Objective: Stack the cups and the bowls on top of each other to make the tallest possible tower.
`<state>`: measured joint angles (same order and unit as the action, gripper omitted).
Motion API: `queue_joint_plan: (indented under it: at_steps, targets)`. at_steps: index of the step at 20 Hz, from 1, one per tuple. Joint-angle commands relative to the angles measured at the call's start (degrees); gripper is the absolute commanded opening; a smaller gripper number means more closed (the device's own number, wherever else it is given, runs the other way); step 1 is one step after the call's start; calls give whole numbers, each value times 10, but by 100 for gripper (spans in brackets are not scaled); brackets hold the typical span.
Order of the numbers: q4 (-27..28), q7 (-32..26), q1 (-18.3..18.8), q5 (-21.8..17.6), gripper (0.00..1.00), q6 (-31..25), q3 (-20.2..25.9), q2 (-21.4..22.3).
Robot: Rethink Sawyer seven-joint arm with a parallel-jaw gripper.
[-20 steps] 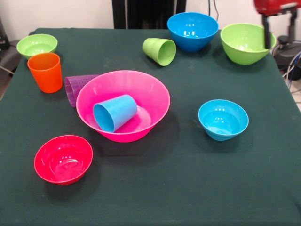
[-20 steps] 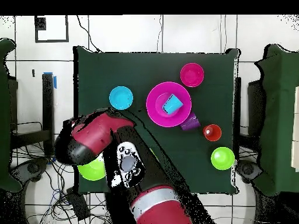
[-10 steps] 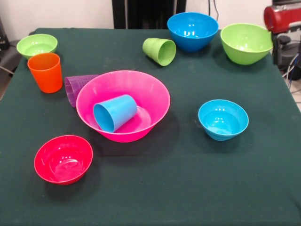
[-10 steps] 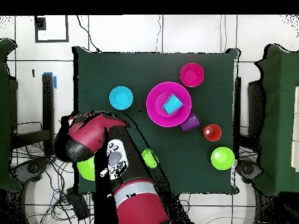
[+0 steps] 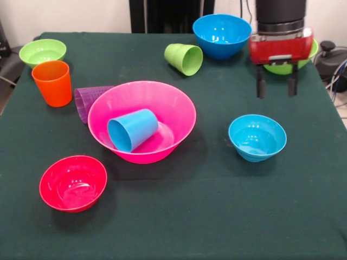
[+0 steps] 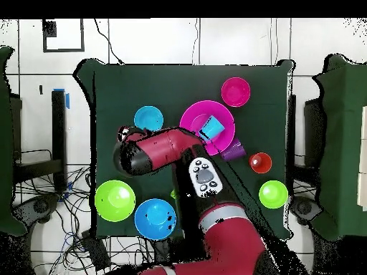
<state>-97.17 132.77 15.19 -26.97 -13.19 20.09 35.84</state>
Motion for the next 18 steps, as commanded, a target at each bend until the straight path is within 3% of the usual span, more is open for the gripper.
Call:
queue_joint_plan:
  at_steps: [1, 7, 10, 12, 16, 18]
  targets:
    - [19, -3, -5, 12, 100, -46, 23, -36]
    - [30, 12, -27, -1, 100, -15, -5, -33]
    - [63, 32, -92, -47, 100, 40, -86, -19]
    - [72, 39, -116, -50, 100, 58, -116, -23]
    - [73, 23, -112, -37, 100, 64, -115, -25]
    - [70, 9, -94, -28, 100, 54, -93, -25]
